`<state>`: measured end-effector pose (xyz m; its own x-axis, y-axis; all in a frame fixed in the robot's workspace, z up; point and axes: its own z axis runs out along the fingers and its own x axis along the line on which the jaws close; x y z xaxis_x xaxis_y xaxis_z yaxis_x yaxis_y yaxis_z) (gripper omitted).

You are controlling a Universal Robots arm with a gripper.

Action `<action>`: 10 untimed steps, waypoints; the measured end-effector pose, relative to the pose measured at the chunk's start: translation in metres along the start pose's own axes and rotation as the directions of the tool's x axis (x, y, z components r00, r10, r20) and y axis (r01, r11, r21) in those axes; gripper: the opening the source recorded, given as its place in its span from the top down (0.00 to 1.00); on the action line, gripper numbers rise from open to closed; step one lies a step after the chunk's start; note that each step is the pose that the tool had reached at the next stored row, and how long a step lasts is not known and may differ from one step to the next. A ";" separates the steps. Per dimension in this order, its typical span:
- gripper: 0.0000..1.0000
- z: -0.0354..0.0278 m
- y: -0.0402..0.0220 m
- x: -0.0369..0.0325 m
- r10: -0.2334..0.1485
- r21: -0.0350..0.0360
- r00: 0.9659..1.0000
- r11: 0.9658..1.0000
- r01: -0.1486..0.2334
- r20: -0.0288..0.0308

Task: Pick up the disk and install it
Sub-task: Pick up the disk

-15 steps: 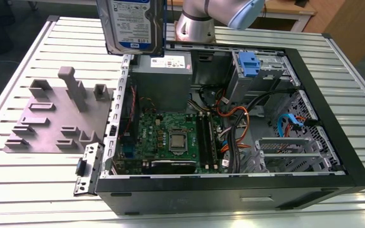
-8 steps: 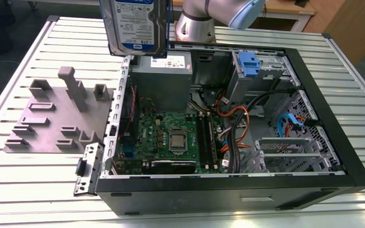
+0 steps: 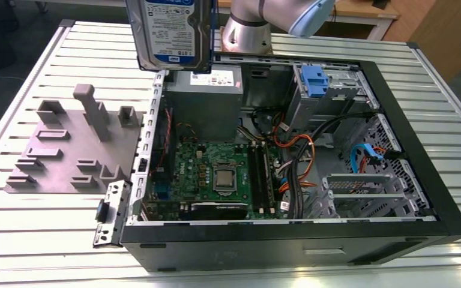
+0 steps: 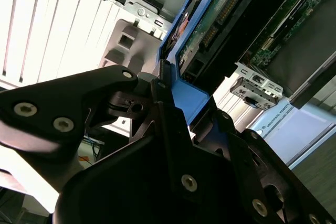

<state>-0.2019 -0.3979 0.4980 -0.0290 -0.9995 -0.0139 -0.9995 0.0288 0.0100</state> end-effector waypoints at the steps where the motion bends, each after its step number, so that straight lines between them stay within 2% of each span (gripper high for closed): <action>1: 0.64 0.0000 -0.0005 0.0000 0.000 0.000 1.000 1.000 0.000 0.000; 10: 0.64 0.0000 -0.0059 -0.0002 0.000 0.000 1.000 1.000 0.000 0.000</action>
<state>-0.1960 -0.3979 0.4980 -0.0291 -0.9995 -0.0140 -0.9995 0.0290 0.0100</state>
